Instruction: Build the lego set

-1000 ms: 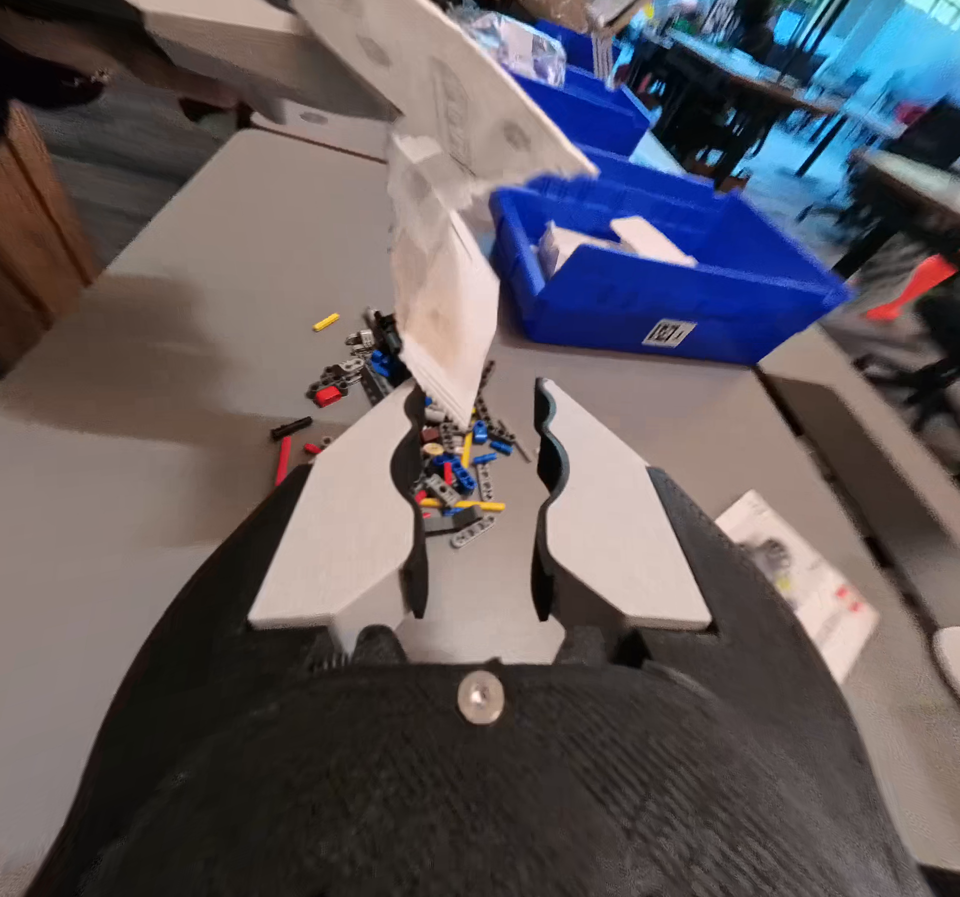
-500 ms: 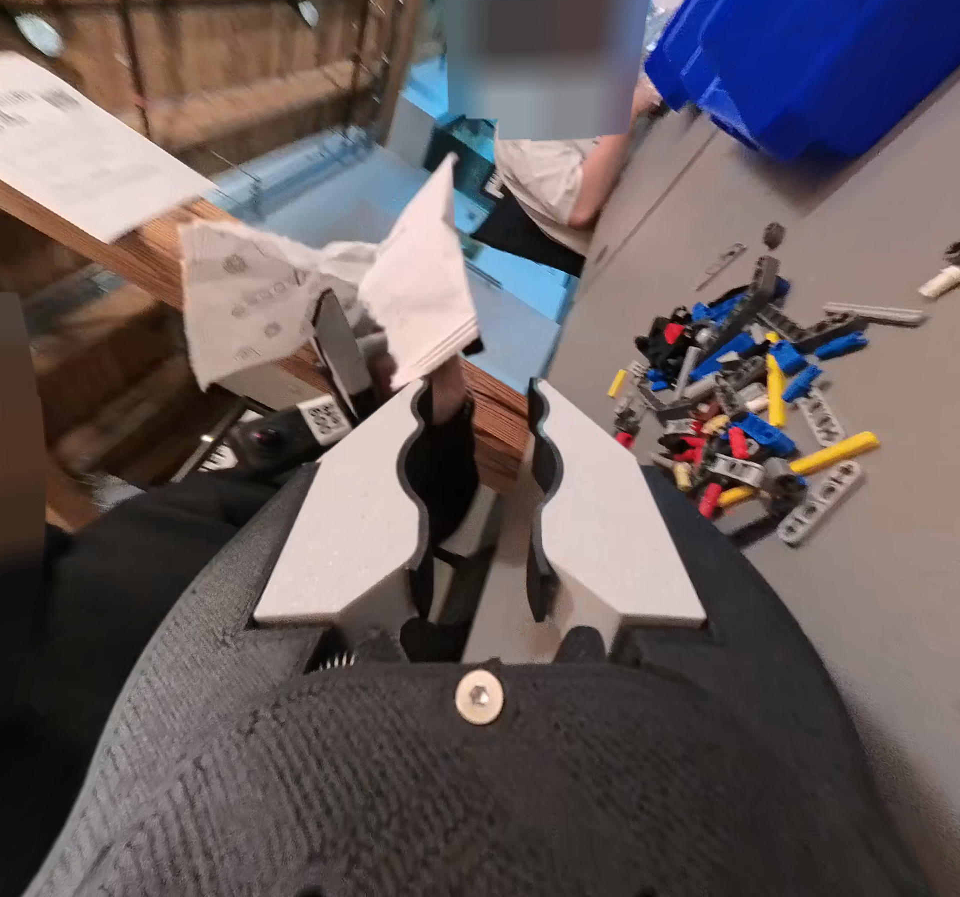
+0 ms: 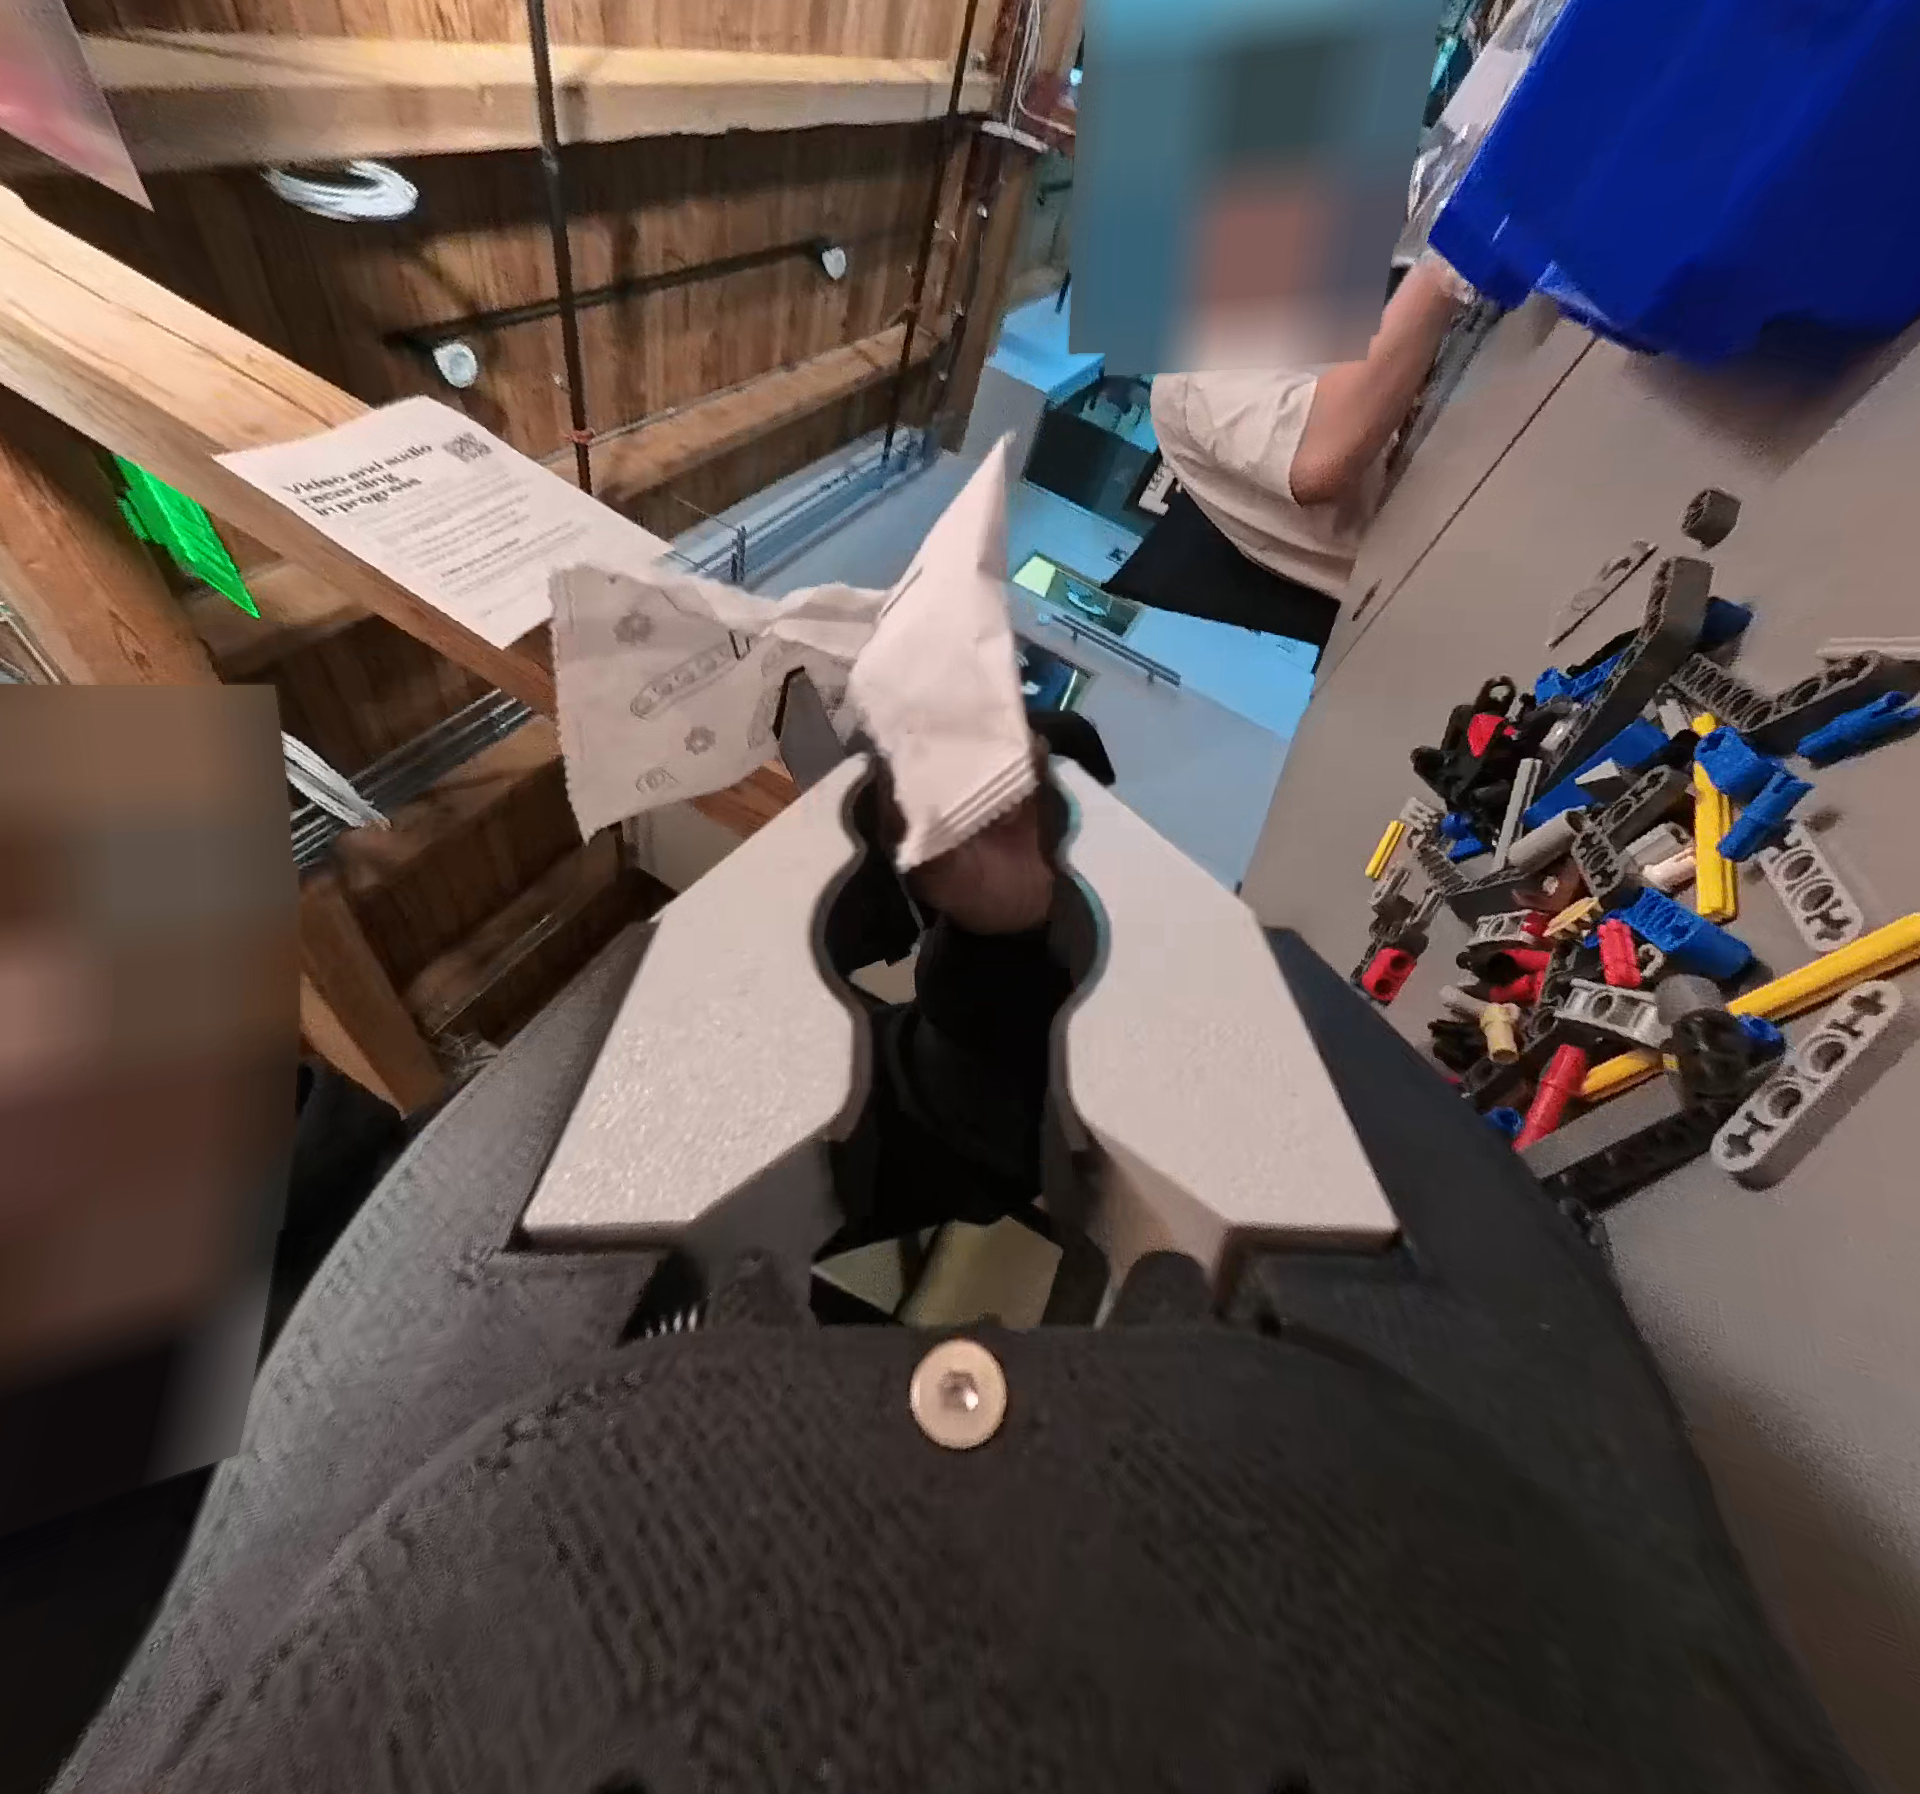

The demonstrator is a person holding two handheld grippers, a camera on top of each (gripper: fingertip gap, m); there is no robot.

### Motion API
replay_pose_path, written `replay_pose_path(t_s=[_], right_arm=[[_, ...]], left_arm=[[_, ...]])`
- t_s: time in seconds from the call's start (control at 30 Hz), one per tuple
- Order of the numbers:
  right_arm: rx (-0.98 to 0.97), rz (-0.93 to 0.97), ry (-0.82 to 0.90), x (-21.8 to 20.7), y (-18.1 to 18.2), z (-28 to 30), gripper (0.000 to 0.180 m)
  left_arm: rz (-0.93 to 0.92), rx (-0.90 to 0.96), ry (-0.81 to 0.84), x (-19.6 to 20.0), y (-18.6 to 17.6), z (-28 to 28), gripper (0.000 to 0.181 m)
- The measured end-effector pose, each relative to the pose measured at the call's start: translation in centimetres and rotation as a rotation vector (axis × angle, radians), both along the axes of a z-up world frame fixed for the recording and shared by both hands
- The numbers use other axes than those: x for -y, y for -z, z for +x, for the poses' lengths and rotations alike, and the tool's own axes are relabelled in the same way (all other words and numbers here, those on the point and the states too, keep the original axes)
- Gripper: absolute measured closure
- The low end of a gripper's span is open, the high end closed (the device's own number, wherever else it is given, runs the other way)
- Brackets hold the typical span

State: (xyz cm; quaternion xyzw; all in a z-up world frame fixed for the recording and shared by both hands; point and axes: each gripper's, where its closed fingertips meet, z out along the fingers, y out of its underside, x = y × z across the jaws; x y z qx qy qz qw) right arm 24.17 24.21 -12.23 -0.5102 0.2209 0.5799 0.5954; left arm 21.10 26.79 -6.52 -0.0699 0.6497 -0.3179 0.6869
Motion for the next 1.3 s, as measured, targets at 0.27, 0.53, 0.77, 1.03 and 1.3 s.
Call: replay_pose_path(t_s=[0.27, 0.53, 0.77, 1.03, 1.3], right_arm=[[0.428, -0.17, 0.22, -1.1, 3.0, 1.6, 0.177], [1.343, -0.278, 0.381, -2.2, 5.5, 1.9, 0.18], [1.824, -0.221, 0.483, -2.8, 6.2, 1.6, 0.18], [1.807, -0.18, 0.551, -2.8, 5.5, 1.5, 0.18], [1.804, -0.116, 0.568, -2.7, 5.3, 1.3, 0.18]], left_arm=[[-0.303, -0.33, 0.178, -0.8, 4.0, 1.0, 0.181], [-0.822, -0.872, 0.267, -4.0, 10.3, 2.2, 0.181], [-0.561, -0.862, 0.227, -5.2, 12.5, 1.9, 0.175], [-0.505, -0.951, 0.253, -5.4, 13.7, 0.4, 0.144], [-0.593, -1.195, 0.377, -5.6, 13.6, -2.0, 0.123]])
